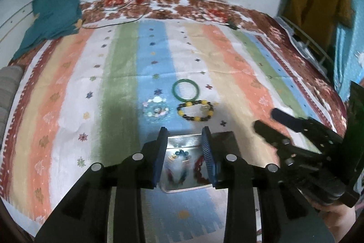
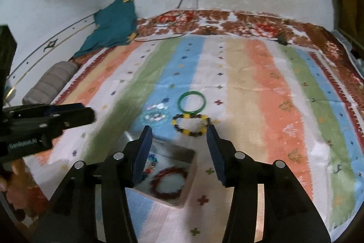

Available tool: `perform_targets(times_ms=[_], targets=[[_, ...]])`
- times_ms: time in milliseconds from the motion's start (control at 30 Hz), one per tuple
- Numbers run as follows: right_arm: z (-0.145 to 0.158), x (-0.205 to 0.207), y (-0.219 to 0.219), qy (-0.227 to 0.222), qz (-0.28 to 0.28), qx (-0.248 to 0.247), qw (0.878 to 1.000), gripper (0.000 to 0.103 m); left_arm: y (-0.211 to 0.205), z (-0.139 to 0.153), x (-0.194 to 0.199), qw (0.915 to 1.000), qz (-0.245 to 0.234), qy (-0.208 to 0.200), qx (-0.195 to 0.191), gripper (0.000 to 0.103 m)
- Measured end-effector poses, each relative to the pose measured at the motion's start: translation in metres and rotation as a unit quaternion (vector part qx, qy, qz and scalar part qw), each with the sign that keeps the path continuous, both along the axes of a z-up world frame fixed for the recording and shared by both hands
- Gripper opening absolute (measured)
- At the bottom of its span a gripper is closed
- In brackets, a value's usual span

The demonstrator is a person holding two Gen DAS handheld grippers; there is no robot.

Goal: Organize jewelry
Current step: 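Open both grippers to drop the bracelets into the silver tin, then move both grippers toward the yellow-and-black and light blue bracelets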

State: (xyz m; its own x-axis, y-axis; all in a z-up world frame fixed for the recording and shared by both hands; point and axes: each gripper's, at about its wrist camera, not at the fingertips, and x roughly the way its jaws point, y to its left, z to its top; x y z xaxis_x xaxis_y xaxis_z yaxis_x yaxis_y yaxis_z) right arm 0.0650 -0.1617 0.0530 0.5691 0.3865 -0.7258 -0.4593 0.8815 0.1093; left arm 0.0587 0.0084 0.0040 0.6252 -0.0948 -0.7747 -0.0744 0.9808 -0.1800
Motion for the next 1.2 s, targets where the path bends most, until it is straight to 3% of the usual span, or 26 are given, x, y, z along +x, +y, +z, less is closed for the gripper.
perform_targets(times_ms=[233,667,1200], targets=[[-0.013,0.019,-0.009,0.027,-0.023,-0.01,0.999,0.052,0.01,-0.006,0.008,0.9998,0.018,0.01,0.006,0.045],[-0.033,0.04,-0.009,0.076,-0.028,-0.006,0.997,0.059,0.025,-0.022,0.029,0.9984,0.04,0.035,0.016,0.057],[-0.043,0.056,-0.003,0.082,-0.038,-0.024,0.996,0.071,0.028,-0.034,0.054,0.9969,0.04,0.046,0.05,0.069]])
